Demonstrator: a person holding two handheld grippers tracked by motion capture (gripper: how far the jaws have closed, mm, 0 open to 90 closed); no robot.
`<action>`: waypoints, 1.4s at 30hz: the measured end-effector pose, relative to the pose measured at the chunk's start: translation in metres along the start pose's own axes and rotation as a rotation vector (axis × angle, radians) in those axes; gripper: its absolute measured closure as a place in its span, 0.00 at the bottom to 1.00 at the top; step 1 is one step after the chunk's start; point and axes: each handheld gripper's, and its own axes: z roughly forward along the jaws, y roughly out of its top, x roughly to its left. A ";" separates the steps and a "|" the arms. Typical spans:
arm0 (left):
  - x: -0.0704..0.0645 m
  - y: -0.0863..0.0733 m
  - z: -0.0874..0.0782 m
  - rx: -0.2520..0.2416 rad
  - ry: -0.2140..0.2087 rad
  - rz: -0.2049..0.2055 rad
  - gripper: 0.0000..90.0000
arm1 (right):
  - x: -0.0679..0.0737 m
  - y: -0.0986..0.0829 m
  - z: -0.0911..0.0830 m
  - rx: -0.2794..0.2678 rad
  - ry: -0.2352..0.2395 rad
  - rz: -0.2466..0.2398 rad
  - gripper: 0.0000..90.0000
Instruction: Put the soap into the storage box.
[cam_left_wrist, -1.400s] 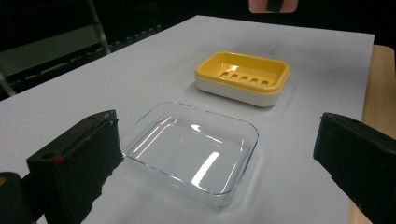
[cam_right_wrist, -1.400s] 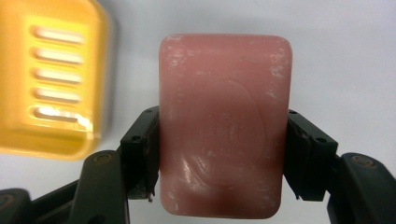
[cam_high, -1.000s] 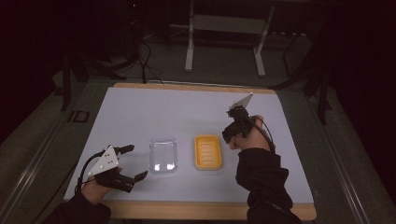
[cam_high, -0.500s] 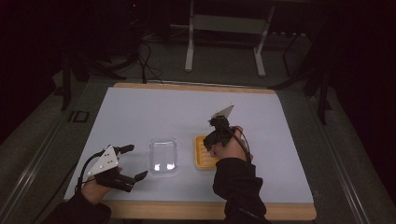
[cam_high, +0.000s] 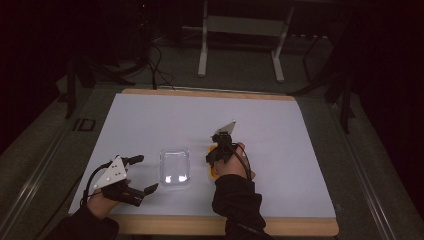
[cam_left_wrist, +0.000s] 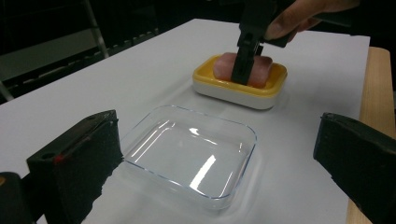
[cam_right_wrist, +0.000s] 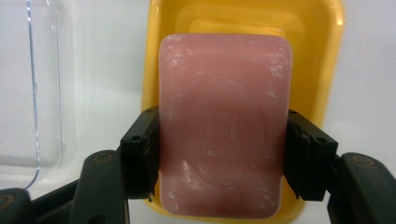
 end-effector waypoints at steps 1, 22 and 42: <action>0.000 0.000 0.000 -0.001 -0.001 0.001 0.01 | 0.001 0.000 0.001 -0.004 -0.010 -0.007 0.42; -0.001 0.000 0.000 0.005 -0.003 0.007 0.01 | -0.005 0.009 -0.012 -0.018 -0.007 -0.036 0.36; -0.007 -0.003 -0.012 0.004 0.037 -0.012 0.01 | -0.018 0.006 -0.030 -0.092 0.068 -0.255 0.13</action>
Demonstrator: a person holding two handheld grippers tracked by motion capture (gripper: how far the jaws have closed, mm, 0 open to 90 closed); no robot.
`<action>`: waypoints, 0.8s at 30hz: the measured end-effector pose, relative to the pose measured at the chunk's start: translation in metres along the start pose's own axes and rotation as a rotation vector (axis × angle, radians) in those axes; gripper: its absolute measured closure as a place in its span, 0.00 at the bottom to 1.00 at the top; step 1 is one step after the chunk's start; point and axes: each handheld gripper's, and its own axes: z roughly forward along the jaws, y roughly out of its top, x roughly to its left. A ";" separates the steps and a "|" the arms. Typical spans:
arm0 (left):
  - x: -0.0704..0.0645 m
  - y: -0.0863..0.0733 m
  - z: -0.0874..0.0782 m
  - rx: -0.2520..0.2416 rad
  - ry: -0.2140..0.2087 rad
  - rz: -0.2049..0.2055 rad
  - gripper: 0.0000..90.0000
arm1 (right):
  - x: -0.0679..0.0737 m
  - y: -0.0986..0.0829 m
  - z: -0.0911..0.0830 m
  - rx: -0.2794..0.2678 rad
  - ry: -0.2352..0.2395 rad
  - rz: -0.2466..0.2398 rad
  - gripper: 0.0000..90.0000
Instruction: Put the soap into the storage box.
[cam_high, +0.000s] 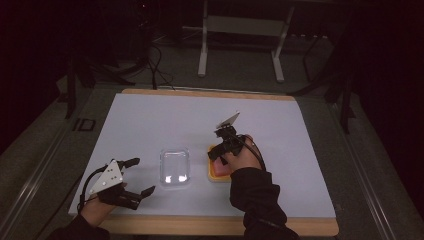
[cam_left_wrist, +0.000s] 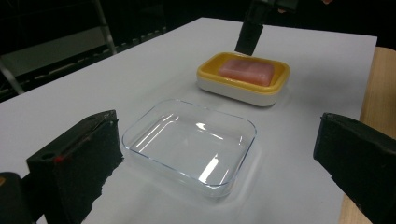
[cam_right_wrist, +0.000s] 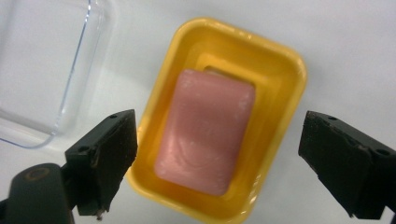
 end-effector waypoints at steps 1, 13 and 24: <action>-0.001 0.000 -0.001 0.000 0.002 0.002 0.01 | 0.000 -0.001 -0.001 -0.012 -0.004 -0.022 0.13; -0.009 -0.001 -0.014 0.010 0.049 -0.019 0.01 | -0.020 -0.013 -0.016 -0.150 0.020 -0.203 0.13; -0.018 -0.002 -0.019 0.024 0.032 -0.019 0.01 | -0.051 -0.044 -0.027 -0.323 0.117 -0.258 0.14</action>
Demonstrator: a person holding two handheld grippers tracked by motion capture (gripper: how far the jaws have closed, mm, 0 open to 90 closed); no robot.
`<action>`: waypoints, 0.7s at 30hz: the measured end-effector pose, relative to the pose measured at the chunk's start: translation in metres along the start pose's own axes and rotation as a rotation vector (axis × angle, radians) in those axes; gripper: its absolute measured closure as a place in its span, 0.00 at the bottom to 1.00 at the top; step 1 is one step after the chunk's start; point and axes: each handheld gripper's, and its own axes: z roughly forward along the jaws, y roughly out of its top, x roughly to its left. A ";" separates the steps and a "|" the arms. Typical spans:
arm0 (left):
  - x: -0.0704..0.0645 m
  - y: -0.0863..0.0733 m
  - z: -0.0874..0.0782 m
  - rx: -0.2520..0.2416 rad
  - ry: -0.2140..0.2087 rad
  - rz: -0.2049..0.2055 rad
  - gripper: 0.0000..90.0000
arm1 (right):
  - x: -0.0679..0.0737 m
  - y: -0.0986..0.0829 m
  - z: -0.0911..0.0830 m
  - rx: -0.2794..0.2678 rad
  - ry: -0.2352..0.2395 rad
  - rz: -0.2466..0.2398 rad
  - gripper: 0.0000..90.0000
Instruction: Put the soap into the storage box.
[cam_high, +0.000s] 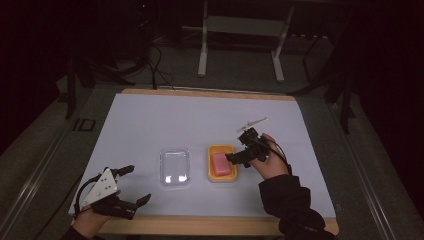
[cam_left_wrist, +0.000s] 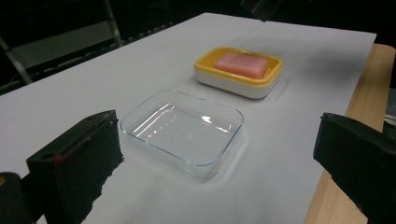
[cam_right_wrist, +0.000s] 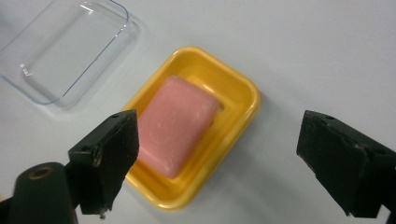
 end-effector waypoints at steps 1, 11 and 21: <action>0.000 -0.001 0.000 -0.001 -0.002 -0.006 0.01 | -0.003 -0.005 -0.001 -0.013 0.014 0.002 0.14; -0.003 -0.006 -0.004 0.000 0.005 -0.016 0.01 | -0.018 -0.048 -0.019 -0.120 0.027 0.004 0.15; -0.003 -0.008 -0.003 0.005 0.001 -0.007 0.01 | -0.024 -0.090 -0.038 -0.181 0.003 0.014 0.15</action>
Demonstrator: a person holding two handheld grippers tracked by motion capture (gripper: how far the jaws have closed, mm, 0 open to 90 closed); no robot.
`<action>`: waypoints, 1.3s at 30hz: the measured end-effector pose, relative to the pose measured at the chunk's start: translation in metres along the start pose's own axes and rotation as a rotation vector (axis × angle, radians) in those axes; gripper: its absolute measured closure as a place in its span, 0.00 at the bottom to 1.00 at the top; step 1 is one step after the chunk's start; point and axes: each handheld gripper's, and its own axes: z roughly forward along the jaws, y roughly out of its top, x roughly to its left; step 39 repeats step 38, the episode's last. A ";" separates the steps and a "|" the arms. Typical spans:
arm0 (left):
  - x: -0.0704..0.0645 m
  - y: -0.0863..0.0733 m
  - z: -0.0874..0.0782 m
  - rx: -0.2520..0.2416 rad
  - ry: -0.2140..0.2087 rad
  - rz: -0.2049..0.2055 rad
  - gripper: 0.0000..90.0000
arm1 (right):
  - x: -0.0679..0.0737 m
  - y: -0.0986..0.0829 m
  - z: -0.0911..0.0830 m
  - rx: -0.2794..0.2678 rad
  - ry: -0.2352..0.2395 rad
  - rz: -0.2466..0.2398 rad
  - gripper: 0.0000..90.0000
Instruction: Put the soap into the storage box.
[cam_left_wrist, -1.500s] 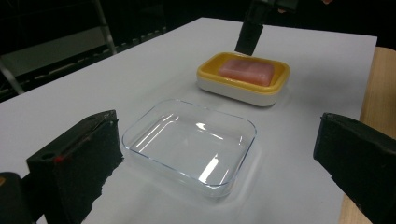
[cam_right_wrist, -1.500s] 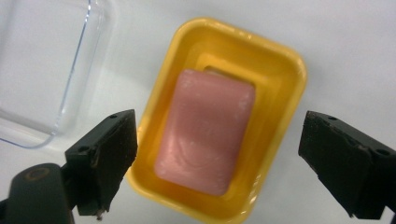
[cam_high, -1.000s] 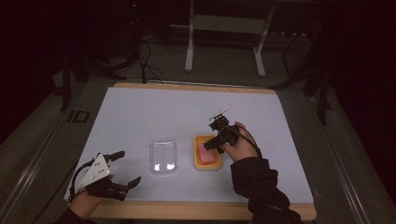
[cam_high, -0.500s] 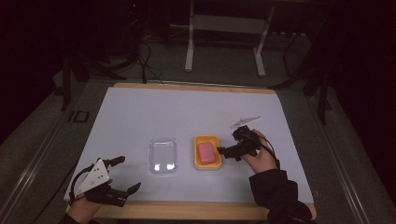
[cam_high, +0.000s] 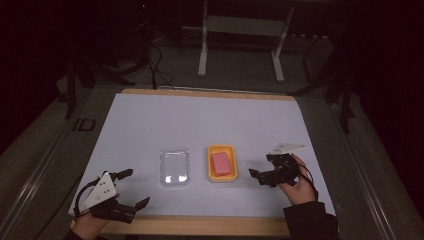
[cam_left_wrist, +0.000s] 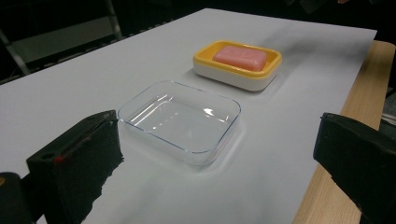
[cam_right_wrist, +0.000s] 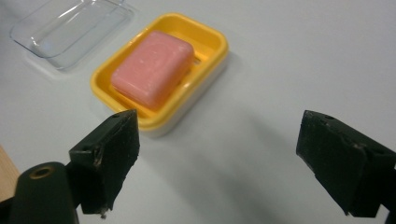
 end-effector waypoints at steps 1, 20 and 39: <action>0.000 0.000 0.000 -0.001 -0.001 0.000 0.01 | 0.000 -0.002 -0.001 -0.005 -0.007 0.003 0.15; 0.005 0.002 0.005 -0.035 -0.025 0.022 0.01 | -0.005 -0.048 -0.029 -0.117 -0.141 0.054 0.15; 0.009 0.001 0.008 -0.043 -0.044 0.005 0.01 | -0.014 -0.059 -0.024 -0.088 -0.156 0.080 0.15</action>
